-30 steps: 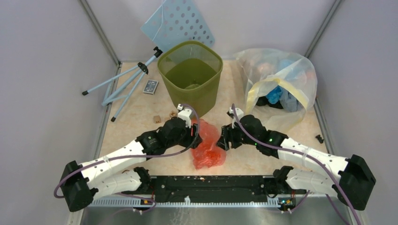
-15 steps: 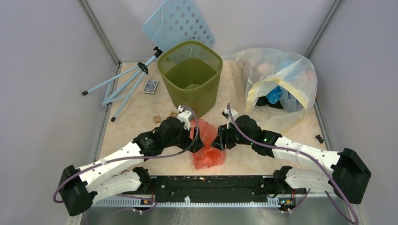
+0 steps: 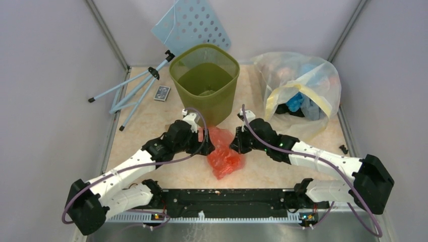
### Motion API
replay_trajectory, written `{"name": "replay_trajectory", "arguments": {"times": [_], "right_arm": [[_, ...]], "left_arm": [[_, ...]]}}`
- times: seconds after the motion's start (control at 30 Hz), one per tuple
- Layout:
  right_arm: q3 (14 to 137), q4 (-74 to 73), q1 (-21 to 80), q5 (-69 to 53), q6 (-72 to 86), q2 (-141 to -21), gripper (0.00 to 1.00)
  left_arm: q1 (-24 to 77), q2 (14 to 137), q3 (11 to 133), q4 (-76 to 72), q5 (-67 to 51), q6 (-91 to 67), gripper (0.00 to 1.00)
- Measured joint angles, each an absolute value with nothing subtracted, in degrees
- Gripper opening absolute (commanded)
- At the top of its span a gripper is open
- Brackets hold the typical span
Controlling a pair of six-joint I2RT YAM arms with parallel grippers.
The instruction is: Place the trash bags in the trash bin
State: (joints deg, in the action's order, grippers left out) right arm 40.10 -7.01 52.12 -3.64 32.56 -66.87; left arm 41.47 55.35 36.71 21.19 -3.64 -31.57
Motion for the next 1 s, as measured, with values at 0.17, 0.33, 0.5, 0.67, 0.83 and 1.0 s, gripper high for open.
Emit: {"name": "replay_trajectory", "arguments": {"times": [0.17,0.33,0.5,0.67,0.83,1.0], "right_arm": [[40.6,-8.4,52.1,-3.5,32.1,-66.9,0.0],[40.0,-9.3,52.1,-3.5,32.1,-66.2,0.0],[39.7,-10.1,52.1,-3.7,31.5,-65.6,0.0],[39.9,-13.0,52.1,-1.2,31.0,-65.1,0.0],[39.9,-17.0,52.1,6.0,31.6,-61.1,0.0],[39.9,-20.0,52.1,13.8,31.2,-52.0,0.0]], "left_arm": [[39.4,59.2,36.1,17.5,-5.7,-31.6,0.99],[38.0,62.9,33.6,12.8,-7.4,-31.5,0.99],[38.0,66.2,30.8,5.7,-9.9,-31.4,0.93],[37.6,73.6,30.8,2.2,-9.2,-32.3,0.49],[36.7,74.7,29.9,0.0,-8.1,-33.2,0.04],[35.4,71.0,29.8,0.5,-7.0,-31.5,0.0]]}}
